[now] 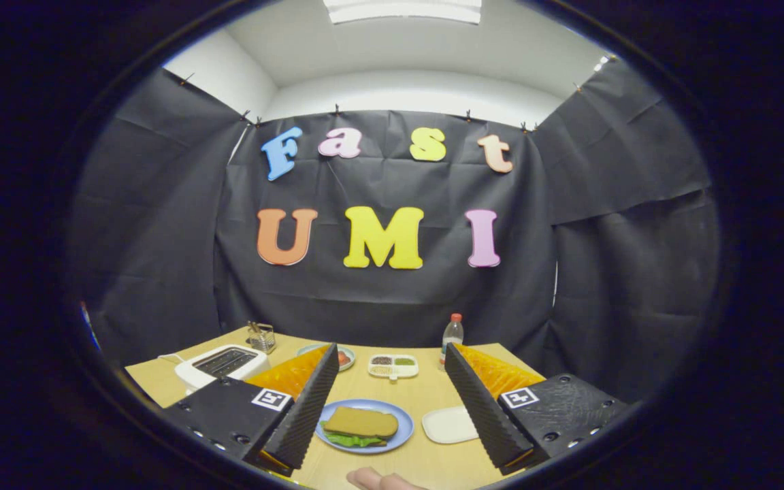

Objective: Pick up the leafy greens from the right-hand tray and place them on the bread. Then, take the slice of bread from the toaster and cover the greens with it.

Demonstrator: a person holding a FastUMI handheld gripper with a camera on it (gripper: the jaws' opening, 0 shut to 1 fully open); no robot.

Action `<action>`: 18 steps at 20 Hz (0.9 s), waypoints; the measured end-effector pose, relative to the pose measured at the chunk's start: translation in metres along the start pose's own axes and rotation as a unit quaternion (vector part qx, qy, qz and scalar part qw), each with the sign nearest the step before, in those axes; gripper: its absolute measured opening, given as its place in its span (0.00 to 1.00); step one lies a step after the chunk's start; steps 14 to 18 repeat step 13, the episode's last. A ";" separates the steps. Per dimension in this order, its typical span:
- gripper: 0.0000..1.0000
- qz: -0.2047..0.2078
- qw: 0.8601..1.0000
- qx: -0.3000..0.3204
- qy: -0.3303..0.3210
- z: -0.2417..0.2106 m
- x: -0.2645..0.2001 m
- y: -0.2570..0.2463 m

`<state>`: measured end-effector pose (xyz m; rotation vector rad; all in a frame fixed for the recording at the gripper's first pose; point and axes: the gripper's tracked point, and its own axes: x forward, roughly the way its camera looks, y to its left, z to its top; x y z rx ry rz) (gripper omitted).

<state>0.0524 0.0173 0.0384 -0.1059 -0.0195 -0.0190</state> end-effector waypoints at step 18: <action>0.98 0.003 1.000 0.000 -0.005 0.014 -0.013 -0.005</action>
